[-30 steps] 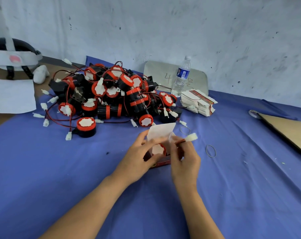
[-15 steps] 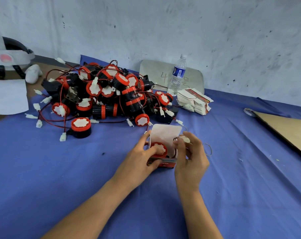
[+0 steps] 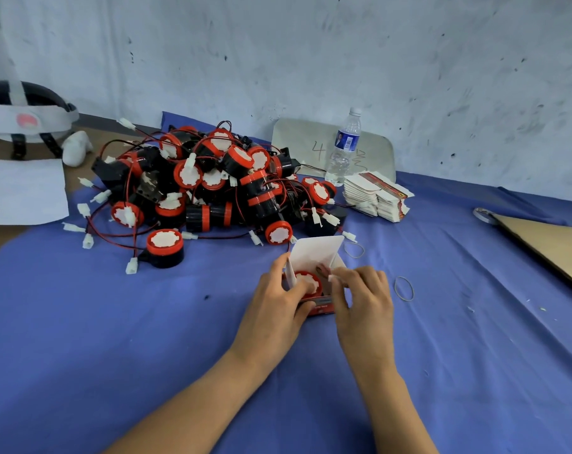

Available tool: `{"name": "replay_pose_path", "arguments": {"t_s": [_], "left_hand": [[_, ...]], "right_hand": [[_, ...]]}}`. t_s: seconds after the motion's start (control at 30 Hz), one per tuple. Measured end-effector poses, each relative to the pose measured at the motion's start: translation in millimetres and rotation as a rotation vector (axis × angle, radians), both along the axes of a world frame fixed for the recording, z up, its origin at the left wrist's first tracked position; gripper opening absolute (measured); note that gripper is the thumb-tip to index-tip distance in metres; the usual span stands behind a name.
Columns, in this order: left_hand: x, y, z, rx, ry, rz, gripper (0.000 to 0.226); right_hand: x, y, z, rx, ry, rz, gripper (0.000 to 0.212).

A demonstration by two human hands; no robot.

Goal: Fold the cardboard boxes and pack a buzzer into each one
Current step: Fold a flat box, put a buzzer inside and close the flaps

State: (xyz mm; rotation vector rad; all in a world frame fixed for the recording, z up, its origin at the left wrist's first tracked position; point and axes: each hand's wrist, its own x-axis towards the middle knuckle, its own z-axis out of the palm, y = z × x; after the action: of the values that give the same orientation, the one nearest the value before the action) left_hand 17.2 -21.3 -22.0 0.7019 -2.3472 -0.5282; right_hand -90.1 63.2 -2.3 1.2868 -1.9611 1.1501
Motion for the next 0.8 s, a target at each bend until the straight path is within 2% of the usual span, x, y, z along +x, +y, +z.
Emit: {"name": "replay_pose_path", "arguments": {"t_s": [0.23,0.4,0.57,0.7,0.8], "left_hand": [[-1.0,2.3,0.5,-0.026,0.037,-0.011,0.024],[-2.0,4.5,3.0,-0.057,0.038,-0.025,0.024],[-0.2,4.1,2.3,-0.026,0.025,-0.022,0.025],[-0.7,1.9,1.4,0.009,0.017,-0.014,0.027],[-1.2,1.3,1.9,0.022,0.04,-0.017,0.025]], "right_hand": [[4.7,-3.5,-0.1,0.057,-0.075,-0.059,0.017],[4.1,-3.2,0.5,0.181,-0.157,-0.077,0.011],[2.6,2.0,4.5,0.075,-0.072,-0.162,0.014],[-0.6,12.1,3.3,0.088,-0.279,-0.05,0.033],[3.7,16.3,12.7,0.047,-0.172,0.062,0.027]]}}
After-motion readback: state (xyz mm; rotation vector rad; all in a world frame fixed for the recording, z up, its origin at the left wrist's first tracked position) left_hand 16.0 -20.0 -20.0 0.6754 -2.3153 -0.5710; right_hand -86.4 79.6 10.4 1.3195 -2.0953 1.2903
